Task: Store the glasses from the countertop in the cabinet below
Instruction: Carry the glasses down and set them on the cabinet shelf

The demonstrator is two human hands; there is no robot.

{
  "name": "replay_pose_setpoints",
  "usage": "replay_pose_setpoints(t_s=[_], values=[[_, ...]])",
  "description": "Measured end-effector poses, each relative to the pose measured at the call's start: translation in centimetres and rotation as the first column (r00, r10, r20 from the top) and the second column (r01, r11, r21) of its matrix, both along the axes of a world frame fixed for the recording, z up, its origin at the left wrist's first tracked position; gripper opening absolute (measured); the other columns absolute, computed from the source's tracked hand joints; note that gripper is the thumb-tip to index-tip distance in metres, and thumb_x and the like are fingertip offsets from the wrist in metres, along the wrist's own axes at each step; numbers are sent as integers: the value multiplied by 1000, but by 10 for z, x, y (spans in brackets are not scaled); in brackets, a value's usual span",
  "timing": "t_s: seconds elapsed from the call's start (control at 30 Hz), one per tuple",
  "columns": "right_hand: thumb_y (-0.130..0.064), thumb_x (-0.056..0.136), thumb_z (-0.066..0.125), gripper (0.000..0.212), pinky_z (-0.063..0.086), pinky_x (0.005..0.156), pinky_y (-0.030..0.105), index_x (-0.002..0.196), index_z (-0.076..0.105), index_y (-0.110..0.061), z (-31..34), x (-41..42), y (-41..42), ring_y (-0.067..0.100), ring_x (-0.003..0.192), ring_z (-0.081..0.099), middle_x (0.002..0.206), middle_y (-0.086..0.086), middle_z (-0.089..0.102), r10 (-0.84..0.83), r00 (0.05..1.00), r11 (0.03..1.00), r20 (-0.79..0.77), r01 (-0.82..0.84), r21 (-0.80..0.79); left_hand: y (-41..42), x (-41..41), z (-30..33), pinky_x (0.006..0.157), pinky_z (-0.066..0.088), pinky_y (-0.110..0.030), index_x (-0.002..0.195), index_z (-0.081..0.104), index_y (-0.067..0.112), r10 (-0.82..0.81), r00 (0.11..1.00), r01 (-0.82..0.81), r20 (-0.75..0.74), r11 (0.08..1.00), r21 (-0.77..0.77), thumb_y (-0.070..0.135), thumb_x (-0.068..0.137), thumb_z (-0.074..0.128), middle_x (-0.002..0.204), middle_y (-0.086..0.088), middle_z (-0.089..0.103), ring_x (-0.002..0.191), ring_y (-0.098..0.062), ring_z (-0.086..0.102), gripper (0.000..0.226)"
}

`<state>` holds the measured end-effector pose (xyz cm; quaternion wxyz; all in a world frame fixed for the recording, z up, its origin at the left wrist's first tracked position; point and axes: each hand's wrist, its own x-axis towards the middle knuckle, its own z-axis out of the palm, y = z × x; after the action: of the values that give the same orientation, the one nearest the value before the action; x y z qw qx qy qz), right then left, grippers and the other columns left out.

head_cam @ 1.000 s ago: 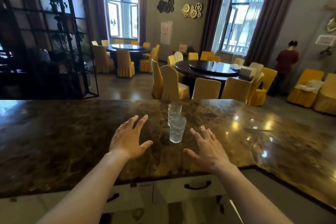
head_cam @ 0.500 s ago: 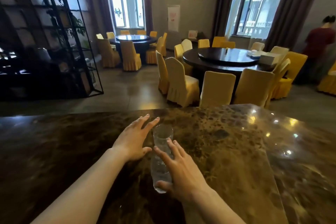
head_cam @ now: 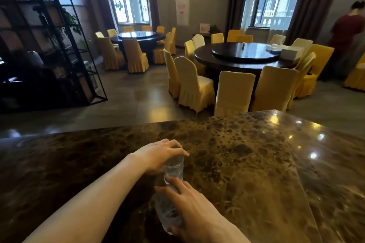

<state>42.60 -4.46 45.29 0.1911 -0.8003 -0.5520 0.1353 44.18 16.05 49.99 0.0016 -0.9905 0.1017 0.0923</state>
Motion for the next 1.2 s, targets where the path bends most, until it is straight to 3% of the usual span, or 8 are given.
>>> replay_pose_setpoints(t_s=[0.23, 0.5, 0.7, 0.93, 1.2], values=[[-32, 75, 83, 92, 45, 108, 37, 148, 28, -43, 8, 5, 1, 19, 132, 40, 149, -7, 31, 10, 999, 1000, 31, -11, 23, 18, -43, 3, 101, 45, -33, 140, 39, 52, 240, 970, -235, 48, 968, -88, 46, 73, 84, 134, 15, 43, 125, -12, 44, 81], [-45, 66, 85, 95, 51, 97, 32, 148, 37, -40, 17, -17, -24, 14, 119, 54, 132, -14, 43, -95, 994, 993, 56, 90, 79, 22, -142, 13, 97, 47, -31, 140, 42, 49, 432, 899, -426, 75, 901, -81, 52, 66, 83, 127, 16, 45, 117, -9, 47, 85], [-50, 66, 84, 89, 52, 91, 27, 144, 43, -40, 36, -59, -58, 9, 112, 55, 126, -16, 45, -200, 974, 973, 103, 185, 137, 13, -228, 21, 94, 49, -28, 142, 42, 47, 456, 883, -438, 115, 886, -150, 56, 65, 81, 122, 18, 46, 111, -7, 51, 87], [-41, 63, 93, 85, 55, 89, 32, 138, 56, -28, 59, -143, -102, 12, 104, 59, 118, -9, 54, -363, 930, 916, 56, 345, 206, 1, -336, 16, 90, 50, -29, 141, 43, 47, 446, 884, -416, 139, 887, -201, 61, 61, 80, 111, 21, 44, 102, -6, 51, 89], [-40, 61, 92, 85, 54, 90, 36, 137, 56, -28, 57, -240, -142, 16, 104, 59, 116, -7, 55, -420, 904, 901, 80, 406, 152, -24, -439, -4, 80, 48, -21, 140, 44, 49, 465, 874, -435, 144, 878, -200, 68, 55, 72, 107, 23, 45, 93, -3, 52, 92]])
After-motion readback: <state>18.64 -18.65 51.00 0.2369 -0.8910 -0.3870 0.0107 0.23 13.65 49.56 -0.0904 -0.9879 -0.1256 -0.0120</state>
